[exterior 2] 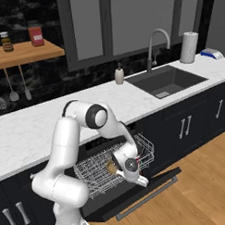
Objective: Pick up the cup and bowl from the counter, place them in the dishwasher, and close the dishwasher door.
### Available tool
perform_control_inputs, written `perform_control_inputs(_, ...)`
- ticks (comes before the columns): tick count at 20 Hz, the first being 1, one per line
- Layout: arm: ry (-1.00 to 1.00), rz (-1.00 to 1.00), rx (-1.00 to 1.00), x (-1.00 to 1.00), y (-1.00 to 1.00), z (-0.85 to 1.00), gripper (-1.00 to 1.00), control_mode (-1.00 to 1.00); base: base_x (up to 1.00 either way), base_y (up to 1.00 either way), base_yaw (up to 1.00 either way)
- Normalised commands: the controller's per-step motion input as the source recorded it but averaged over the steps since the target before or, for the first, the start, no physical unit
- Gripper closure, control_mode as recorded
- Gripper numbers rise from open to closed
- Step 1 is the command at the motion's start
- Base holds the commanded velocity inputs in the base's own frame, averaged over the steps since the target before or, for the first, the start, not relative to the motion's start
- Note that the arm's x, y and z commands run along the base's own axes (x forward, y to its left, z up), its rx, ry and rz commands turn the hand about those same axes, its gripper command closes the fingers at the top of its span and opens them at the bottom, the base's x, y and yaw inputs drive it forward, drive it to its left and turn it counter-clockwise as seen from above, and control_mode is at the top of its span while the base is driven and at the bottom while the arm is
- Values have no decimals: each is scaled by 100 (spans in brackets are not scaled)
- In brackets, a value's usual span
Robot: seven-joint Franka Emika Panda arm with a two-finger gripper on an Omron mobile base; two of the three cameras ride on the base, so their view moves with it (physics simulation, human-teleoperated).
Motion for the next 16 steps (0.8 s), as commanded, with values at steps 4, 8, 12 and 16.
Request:
perform_control_inputs(4,0,0,4,-4,1,0,-100,-100,0,0,0)
perform_control_inputs(8,0,0,0,25,34,0,-100,-100,0,0,0)
perform_control_inputs(12,0,0,0,40,46,0,-100,-100,0,0,0)
perform_control_inputs(16,1,0,0,47,46,0,-100,-100,0,0,0)
